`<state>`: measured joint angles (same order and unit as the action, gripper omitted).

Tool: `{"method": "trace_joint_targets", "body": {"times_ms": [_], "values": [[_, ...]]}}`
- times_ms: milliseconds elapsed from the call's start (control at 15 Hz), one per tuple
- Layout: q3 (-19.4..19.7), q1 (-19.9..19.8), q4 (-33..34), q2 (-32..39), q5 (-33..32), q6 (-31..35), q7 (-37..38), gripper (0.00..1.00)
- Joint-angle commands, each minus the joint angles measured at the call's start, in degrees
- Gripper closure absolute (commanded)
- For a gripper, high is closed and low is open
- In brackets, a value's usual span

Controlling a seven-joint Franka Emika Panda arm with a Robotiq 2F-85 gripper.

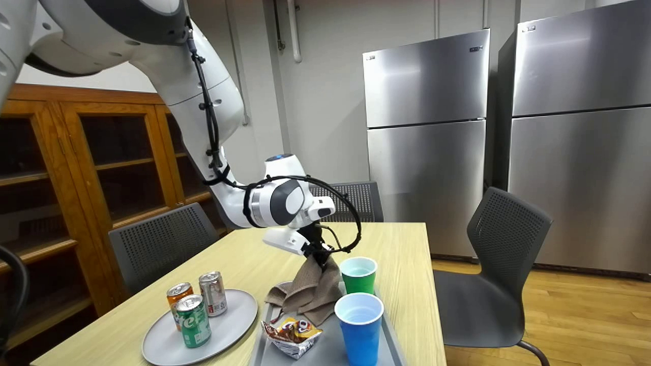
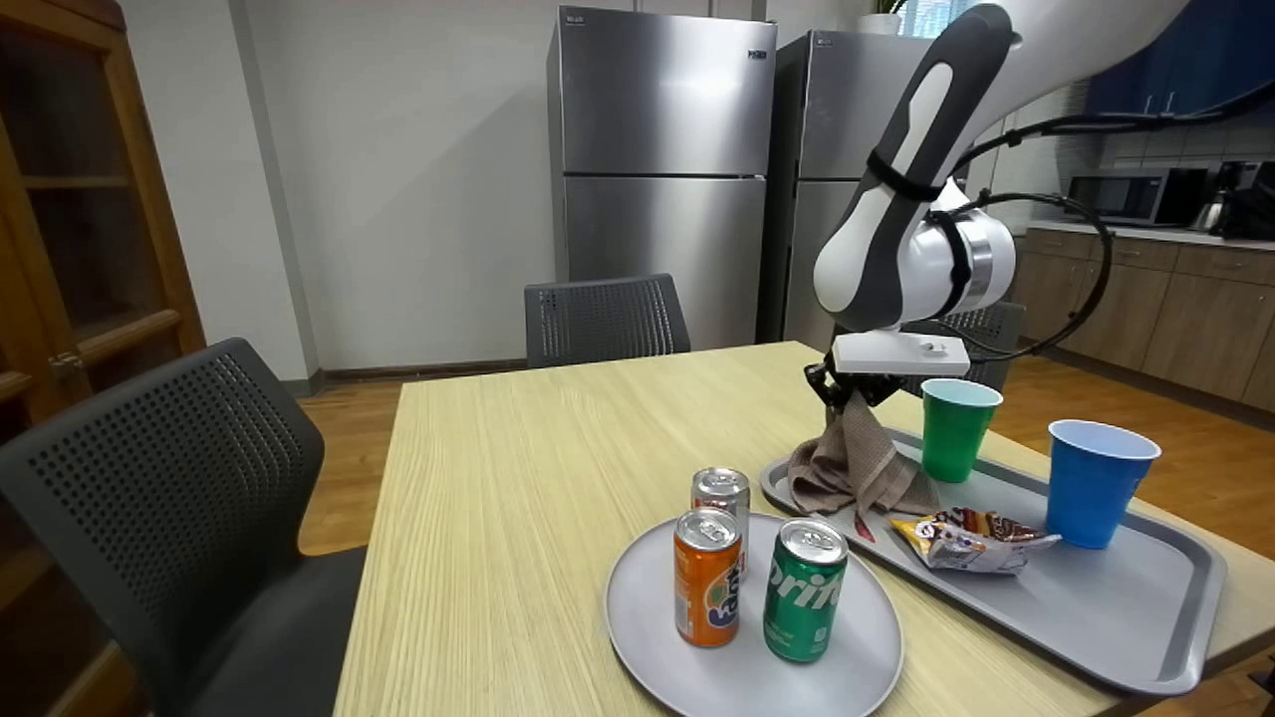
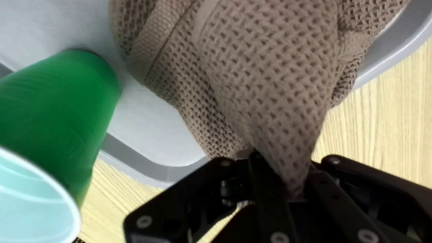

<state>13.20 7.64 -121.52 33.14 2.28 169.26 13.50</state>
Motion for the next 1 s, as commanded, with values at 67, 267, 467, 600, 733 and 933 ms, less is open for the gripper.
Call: {"method": "trace_joint_targets", "body": {"times_ms": [67,267,467,600,733,933], "values": [[-1.1,-1.1,-3.6,-6.5,-0.2,0.9,-0.3,0.99],[-1.7,-1.6,-4.4,-9.6,-0.1,1.6,-0.6,0.99],[-2.6,-1.8,-4.8,-12.2,0.1,2.2,-0.6,0.99],[-3.3,-1.9,-5.0,-13.6,0.3,2.5,-0.7,0.99],[-3.9,-1.9,-4.8,-14.7,0.2,2.7,-0.7,0.99],[-4.6,-1.5,-4.2,-15.6,0.0,3.2,-0.5,0.99]]}}
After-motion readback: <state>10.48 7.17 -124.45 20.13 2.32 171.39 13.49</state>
